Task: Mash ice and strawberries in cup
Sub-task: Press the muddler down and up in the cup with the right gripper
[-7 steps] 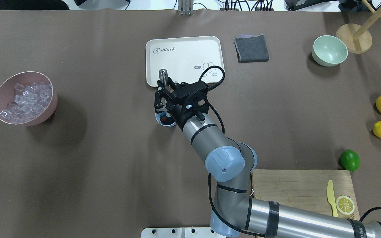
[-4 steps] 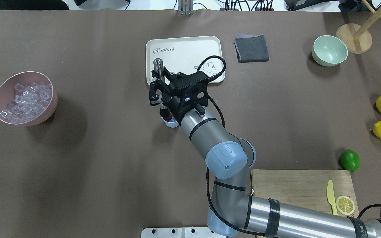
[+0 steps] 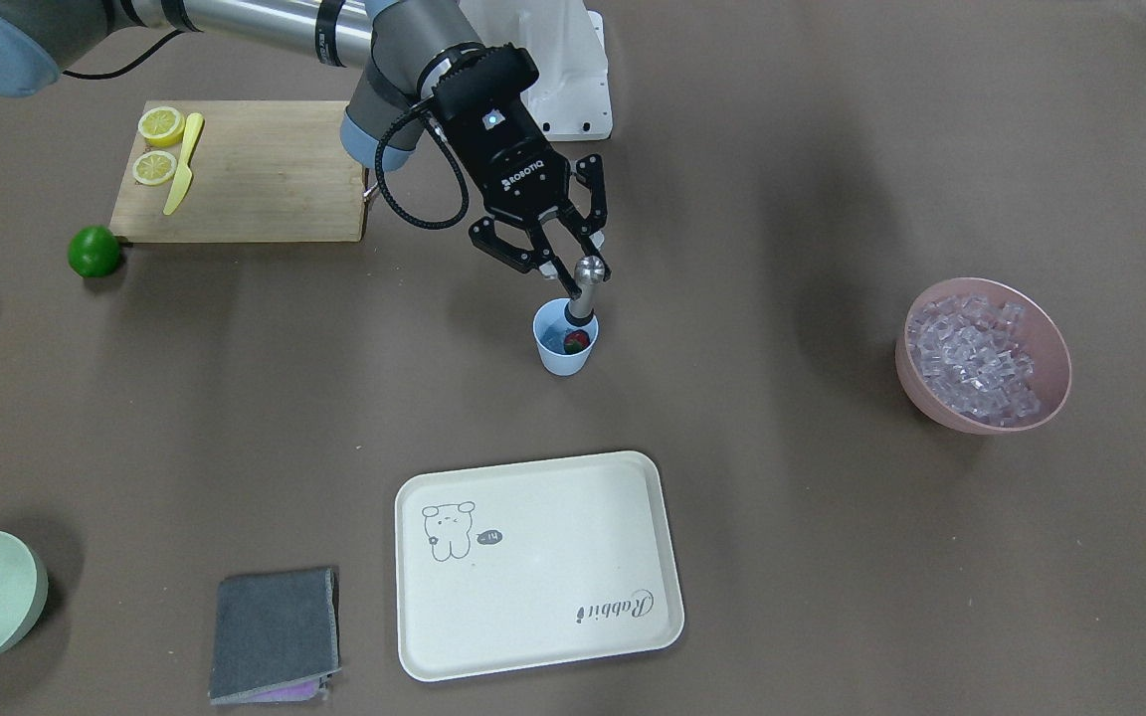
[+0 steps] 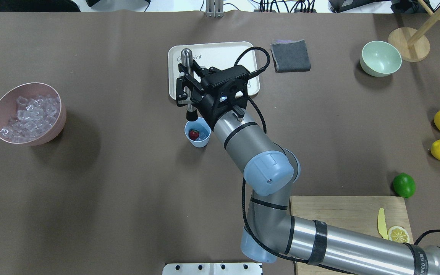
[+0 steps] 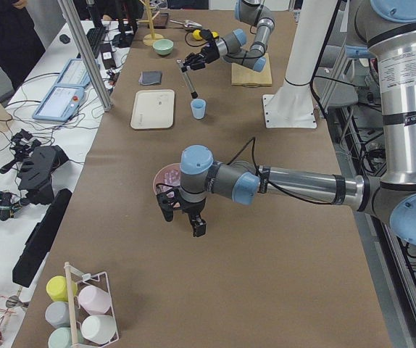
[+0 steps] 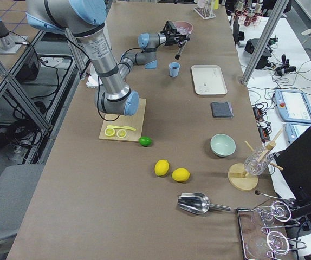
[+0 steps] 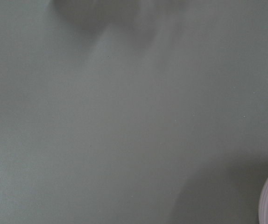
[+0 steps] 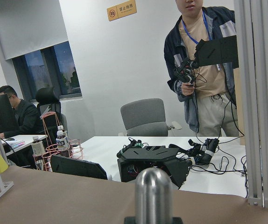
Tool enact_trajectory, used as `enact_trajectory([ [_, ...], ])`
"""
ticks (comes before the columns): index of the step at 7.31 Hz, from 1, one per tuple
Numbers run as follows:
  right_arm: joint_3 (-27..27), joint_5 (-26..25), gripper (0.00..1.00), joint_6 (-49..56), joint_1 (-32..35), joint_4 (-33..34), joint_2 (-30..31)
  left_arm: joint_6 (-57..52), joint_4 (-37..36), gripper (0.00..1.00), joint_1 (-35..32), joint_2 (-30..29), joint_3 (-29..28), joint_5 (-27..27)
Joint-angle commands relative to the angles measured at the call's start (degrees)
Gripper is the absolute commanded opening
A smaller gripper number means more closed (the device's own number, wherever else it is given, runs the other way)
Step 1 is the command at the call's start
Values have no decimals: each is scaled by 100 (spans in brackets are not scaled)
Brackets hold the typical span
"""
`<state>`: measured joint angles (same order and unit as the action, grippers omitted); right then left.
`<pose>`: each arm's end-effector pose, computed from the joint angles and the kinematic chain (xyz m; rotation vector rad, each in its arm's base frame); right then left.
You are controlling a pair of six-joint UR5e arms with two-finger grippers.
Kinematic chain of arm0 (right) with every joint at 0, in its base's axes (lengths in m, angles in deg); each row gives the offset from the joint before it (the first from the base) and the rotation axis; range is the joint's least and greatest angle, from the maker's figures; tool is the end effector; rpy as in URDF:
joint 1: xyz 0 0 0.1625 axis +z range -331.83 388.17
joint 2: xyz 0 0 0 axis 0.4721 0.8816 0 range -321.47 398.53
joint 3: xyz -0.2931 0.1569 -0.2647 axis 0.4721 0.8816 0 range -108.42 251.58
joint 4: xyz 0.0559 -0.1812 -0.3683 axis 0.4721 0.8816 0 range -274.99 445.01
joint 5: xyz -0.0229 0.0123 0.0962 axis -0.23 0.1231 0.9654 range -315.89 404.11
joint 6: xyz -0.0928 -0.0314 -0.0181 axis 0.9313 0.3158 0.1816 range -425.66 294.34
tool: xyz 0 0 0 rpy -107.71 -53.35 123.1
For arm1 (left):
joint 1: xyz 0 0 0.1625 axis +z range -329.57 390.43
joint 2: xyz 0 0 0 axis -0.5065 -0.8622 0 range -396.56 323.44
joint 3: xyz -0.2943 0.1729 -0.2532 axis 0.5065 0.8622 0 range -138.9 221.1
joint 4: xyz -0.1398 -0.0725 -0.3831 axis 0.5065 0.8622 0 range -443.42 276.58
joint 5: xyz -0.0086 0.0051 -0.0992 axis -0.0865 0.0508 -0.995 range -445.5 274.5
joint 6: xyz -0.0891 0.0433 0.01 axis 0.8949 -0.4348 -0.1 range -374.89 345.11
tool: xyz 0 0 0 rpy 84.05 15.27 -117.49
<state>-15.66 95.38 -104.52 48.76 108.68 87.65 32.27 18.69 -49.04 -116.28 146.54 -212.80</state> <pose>-0.5275 -0.4073 0.1258 1.3793 -1.1131 0.2308 0.0075 -0.4394 0.5914 -0.0577 0.7139 -0.5143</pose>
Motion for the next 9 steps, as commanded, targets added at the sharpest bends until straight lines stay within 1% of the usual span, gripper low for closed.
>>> enact_trajectory([
  [1,276,-3,0,-24,15,-11,10,-23,2,97,10,-44,-85,3],
  [2,452,6,0,-33,6,-29,10,-41,28,97,10,-61,-129,3],
  [5,515,32,0,-42,-99,-29,71,-41,537,97,10,-70,-489,3],
  [7,524,32,0,-42,-144,-20,72,-41,538,97,10,-79,-498,-6],
  [9,664,41,0,-59,-144,-20,45,-41,538,97,10,-70,-489,-6],
])
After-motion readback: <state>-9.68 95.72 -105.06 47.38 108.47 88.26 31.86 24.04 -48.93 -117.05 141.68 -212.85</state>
